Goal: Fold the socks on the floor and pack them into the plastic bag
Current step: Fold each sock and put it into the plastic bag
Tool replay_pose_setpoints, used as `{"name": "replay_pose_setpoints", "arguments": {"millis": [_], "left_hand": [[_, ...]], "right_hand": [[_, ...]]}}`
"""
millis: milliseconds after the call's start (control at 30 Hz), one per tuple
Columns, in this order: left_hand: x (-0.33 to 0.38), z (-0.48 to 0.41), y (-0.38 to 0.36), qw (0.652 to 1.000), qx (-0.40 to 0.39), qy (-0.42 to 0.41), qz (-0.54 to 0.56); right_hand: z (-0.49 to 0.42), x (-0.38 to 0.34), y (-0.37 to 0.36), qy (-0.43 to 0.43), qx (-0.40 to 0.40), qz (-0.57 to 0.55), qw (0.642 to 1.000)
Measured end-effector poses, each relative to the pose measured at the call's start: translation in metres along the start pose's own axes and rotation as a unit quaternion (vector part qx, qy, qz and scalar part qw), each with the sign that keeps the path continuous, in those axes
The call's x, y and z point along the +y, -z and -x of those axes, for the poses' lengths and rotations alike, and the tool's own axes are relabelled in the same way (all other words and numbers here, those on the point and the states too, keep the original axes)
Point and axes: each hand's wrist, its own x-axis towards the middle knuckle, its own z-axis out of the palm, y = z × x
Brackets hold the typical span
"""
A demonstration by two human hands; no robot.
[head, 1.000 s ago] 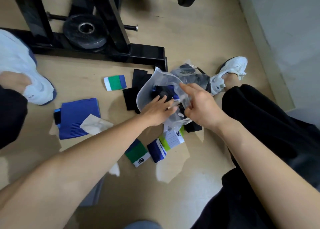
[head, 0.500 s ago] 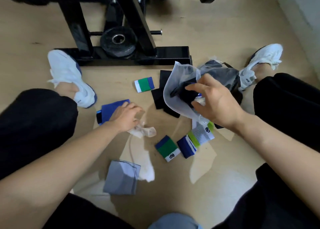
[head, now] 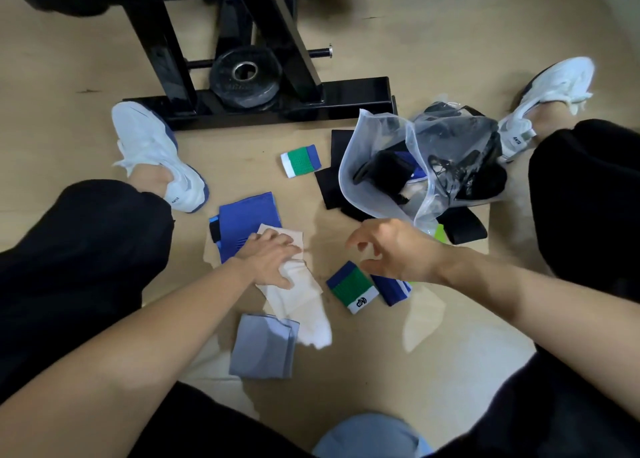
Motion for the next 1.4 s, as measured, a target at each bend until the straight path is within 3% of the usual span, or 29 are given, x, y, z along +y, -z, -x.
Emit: {"name": "replay_pose_setpoints", "arguments": {"millis": [133,267,367,500,633,733,800,833,900,967,1133,1300,1400], "left_hand": [[0.002,-0.007,-0.01,1.0,0.024,0.007,-0.001],[0.004,-0.006,-0.009,0.986,0.037,0.009,0.164],[0.001,-0.001,0.0,0.967,0.053,-0.015,0.247],[-0.002,0.007,0.012,0.953,0.056,-0.04,0.295],[0.007,0.02,0.03,0.949,0.088,-0.046,0.299],[0.01,0.035,0.043,0.926,0.118,-0.047,0.356],[0.012,0.046,0.053,0.91,0.127,-0.061,0.389],[0.014,0.052,0.058,0.906,0.128,-0.07,0.398],[0.017,0.065,0.067,0.897,0.135,-0.083,0.412],[0.02,0.075,0.075,0.889,0.153,-0.09,0.422],[0.019,0.094,0.082,0.879,0.146,-0.11,0.439],[0.006,0.102,0.073,0.939,0.147,-0.043,0.308],[0.0,0.1,0.074,0.945,0.154,-0.039,0.286]], "right_hand": [[-0.014,0.009,-0.033,-0.031,-0.055,0.008,0.998],[-0.037,0.028,-0.068,-0.057,-0.127,0.063,0.988],[-0.053,0.042,-0.092,-0.06,-0.141,0.072,0.986],[-0.056,0.052,-0.118,-0.046,-0.139,0.167,0.975],[-0.055,0.054,-0.117,-0.065,-0.14,0.145,0.977],[-0.053,0.054,-0.106,-0.096,-0.147,0.134,0.975],[-0.049,0.049,-0.09,-0.109,-0.121,0.054,0.985],[-0.045,0.042,-0.078,-0.115,-0.103,-0.054,0.987],[-0.037,0.016,-0.049,-0.091,-0.079,-0.301,0.946],[-0.031,-0.005,-0.027,-0.053,-0.046,-0.411,0.909],[-0.017,-0.021,-0.009,-0.053,0.059,-0.467,0.881],[-0.009,-0.004,-0.007,-0.087,0.115,-0.464,0.874],[-0.007,0.004,-0.006,-0.103,0.156,-0.41,0.893]]}}
